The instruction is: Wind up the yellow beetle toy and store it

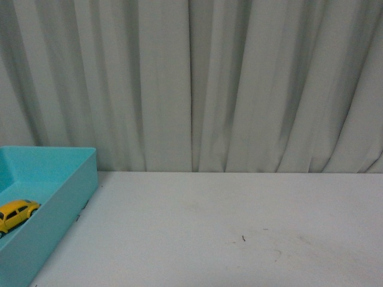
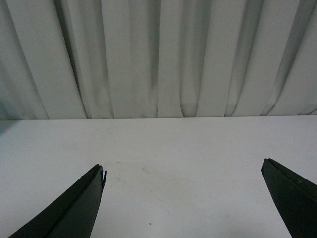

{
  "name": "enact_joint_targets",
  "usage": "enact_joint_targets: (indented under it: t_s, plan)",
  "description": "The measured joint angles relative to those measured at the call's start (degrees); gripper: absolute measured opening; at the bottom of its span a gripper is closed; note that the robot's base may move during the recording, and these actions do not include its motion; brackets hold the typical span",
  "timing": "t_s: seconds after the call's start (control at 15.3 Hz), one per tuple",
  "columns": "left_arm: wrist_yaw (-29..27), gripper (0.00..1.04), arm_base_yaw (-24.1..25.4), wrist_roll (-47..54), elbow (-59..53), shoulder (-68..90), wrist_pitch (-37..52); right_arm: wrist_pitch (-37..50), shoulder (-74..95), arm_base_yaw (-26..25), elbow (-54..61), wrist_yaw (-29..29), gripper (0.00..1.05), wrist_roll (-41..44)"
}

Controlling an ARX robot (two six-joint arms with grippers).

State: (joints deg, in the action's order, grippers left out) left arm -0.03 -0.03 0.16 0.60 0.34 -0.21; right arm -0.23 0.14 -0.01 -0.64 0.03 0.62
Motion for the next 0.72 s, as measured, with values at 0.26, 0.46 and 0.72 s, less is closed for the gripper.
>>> enact_joint_targets:
  t_s: [0.26, 0.46, 0.72]
  plan:
    - [0.0, 0.98, 0.0, 0.0, 0.0, 0.0, 0.0, 0.0, 0.0, 0.0, 0.0, 0.0, 0.98, 0.0]
    - [0.0, 0.98, 0.0, 0.0, 0.0, 0.0, 0.0, 0.0, 0.0, 0.0, 0.0, 0.0, 0.98, 0.0]
    - [0.0, 0.98, 0.0, 0.0, 0.0, 0.0, 0.0, 0.02, 0.0, 0.0, 0.0, 0.0, 0.98, 0.0]
